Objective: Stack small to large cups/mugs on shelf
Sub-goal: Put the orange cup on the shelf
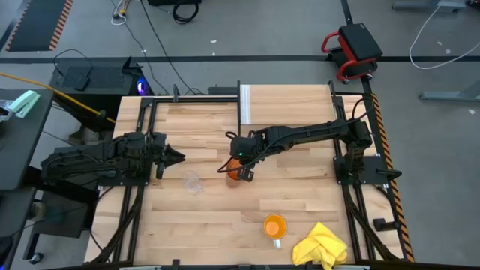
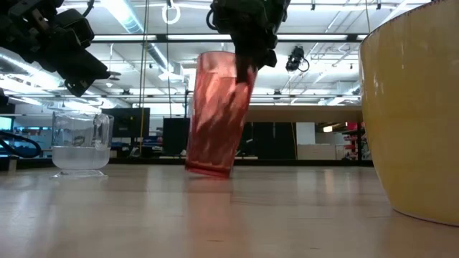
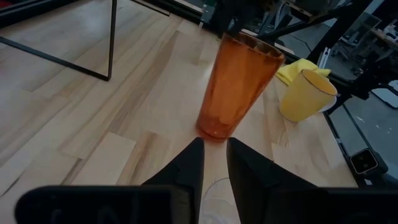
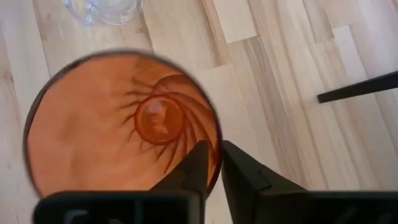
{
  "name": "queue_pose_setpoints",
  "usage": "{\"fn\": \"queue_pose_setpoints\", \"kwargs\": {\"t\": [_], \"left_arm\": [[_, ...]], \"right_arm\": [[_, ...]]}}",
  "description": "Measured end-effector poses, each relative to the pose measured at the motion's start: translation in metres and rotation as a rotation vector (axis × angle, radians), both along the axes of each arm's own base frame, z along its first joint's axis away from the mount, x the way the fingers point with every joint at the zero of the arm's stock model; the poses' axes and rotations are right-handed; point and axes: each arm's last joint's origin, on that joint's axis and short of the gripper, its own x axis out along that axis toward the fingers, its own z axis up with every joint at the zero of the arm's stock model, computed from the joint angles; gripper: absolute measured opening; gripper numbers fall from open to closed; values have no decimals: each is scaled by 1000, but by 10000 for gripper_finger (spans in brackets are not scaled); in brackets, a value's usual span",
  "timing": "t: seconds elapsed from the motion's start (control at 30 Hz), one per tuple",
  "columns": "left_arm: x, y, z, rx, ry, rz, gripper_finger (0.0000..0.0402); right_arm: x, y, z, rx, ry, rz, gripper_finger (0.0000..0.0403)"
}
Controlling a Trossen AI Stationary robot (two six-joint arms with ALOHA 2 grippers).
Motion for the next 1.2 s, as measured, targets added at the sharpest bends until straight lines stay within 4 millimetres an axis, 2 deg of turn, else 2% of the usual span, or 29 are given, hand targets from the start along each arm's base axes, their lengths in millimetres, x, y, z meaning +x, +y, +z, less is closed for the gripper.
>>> {"fn": "queue_pose_setpoints", "kwargs": {"t": [0.17,0.47,0.67,0.9,1.2], "left_arm": [[0,0,0,0,0,0,70],[0,0,0,0,0,0,70],[0,0,0,0,0,0,62],[0,0,0,0,0,0,64],[0,0,0,1,0,1,55]], "right_arm": [[0,0,1,2,-8,9,9],[0,1,2,-25,3,67,6],[-7,1,16,-53,71,61,4],[-23,-1,62,-138,135,-19,2],[-52,-7,137,-142,28,-175,2]]}}
